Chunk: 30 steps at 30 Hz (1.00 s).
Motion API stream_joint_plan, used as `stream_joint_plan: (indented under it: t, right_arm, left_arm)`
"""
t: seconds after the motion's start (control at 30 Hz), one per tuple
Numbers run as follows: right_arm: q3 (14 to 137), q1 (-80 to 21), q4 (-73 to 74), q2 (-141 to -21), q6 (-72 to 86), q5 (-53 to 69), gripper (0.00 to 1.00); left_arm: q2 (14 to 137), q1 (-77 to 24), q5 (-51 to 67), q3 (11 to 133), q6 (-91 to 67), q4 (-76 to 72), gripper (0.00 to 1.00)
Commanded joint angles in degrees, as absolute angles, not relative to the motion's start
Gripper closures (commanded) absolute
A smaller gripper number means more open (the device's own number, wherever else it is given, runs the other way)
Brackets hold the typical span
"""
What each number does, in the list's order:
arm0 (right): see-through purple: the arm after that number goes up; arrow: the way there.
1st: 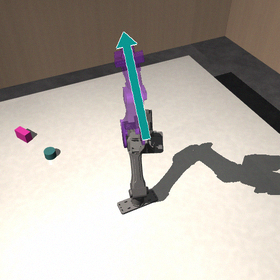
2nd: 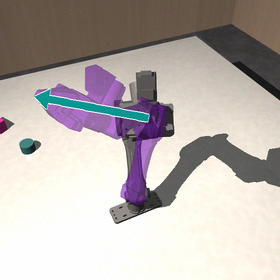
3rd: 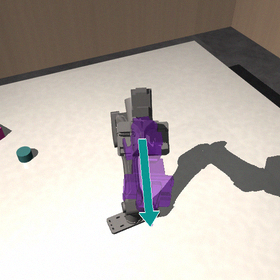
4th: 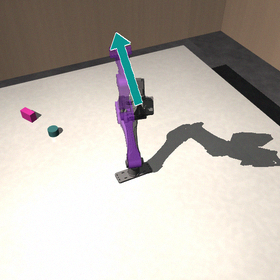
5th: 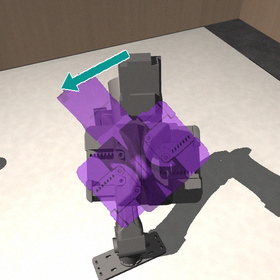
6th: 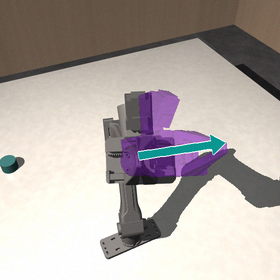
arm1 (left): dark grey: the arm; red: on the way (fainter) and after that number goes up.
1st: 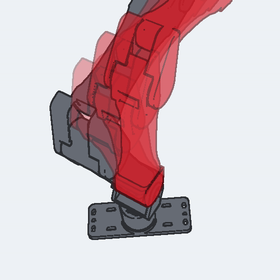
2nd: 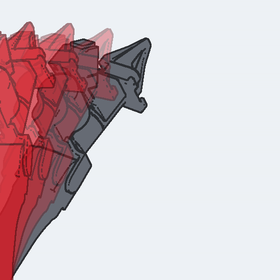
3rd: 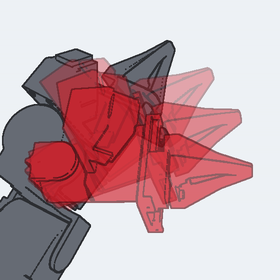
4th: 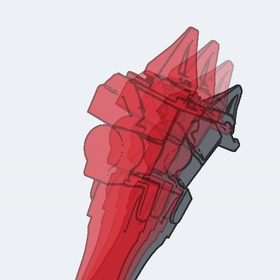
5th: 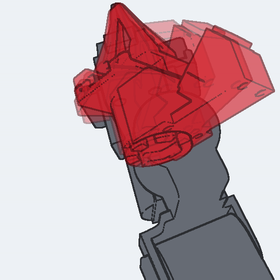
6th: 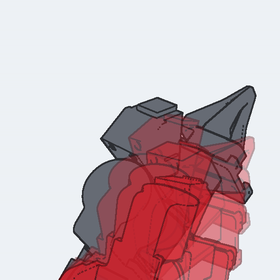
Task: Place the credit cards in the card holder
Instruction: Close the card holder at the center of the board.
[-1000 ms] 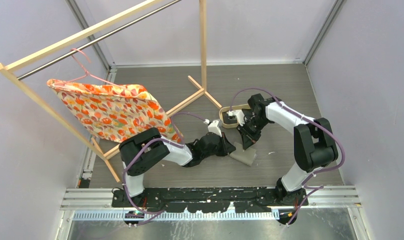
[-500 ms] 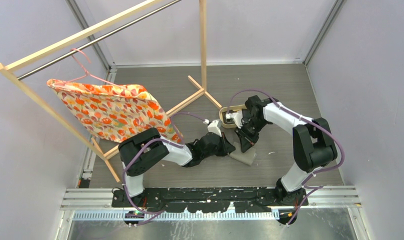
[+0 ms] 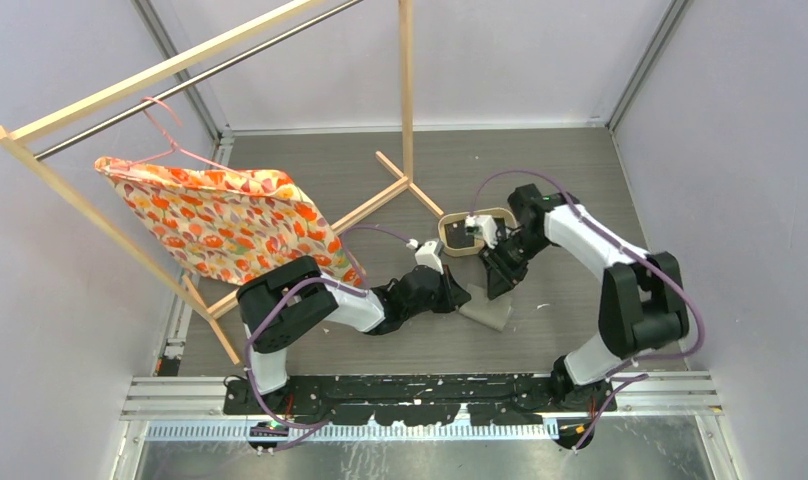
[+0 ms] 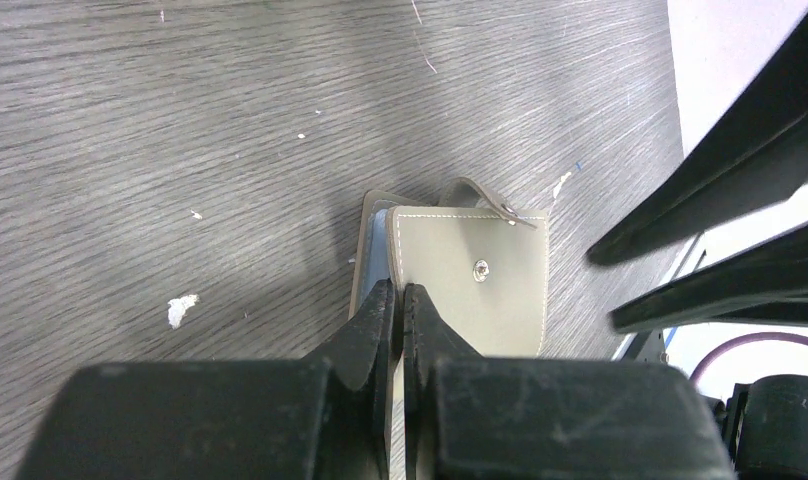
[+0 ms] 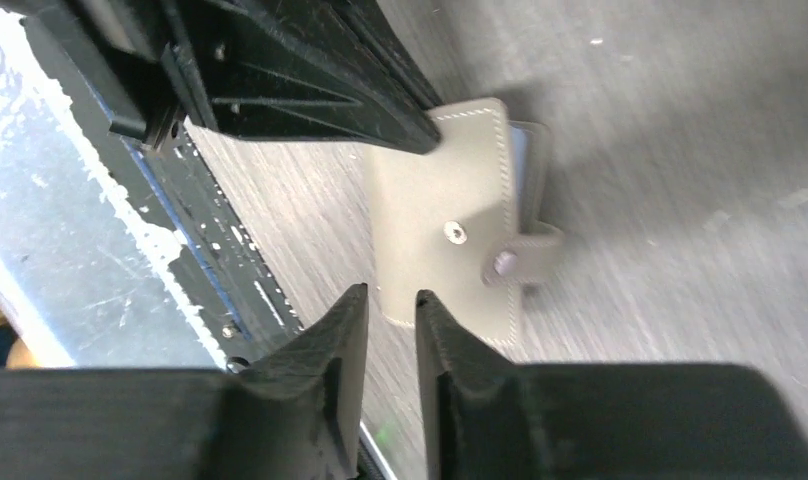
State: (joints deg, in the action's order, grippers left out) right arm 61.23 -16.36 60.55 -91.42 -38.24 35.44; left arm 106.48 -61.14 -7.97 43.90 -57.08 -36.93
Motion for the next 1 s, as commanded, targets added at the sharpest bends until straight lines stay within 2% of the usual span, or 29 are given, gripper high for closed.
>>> stream_joint_plan:
  t: [0.0, 0.07, 0.13, 0.47, 0.6, 0.97]
  right_arm:
    - [60.2, -13.3, 57.3, -83.4, -37.5, 36.3, 0.62]
    - [59.4, -13.0, 54.2, -83.9, -35.1, 33.0, 0.53]
    - [60.1, -12.4, 53.7, -86.5, -33.9, 31.9, 0.51]
    - [62.2, -11.6, 55.8, -93.8, -33.3, 33.8, 0.54]
    - [63.0, -11.6, 55.3, -95.4, -32.5, 33.9, 0.6]
    - [63.6, -12.1, 54.9, -96.9, -31.7, 33.4, 0.67]
  left_arm:
    - [105.5, -61.0, -10.6, 44.2, -56.0, -34.0, 1.0]
    - [105.6, -61.0, -10.3, 44.3, -56.0, -34.0, 1.0]
    - [105.7, -61.0, -10.2, 44.4, -56.0, -34.0, 1.0]
    - [106.1, -61.0, -9.8, 44.4, -55.8, -34.3, 1.0]
    - [106.1, -61.0, -9.8, 44.3, -55.9, -34.5, 1.0]
    - [106.3, -61.0, -9.6, 44.5, -55.9, -34.5, 1.0]
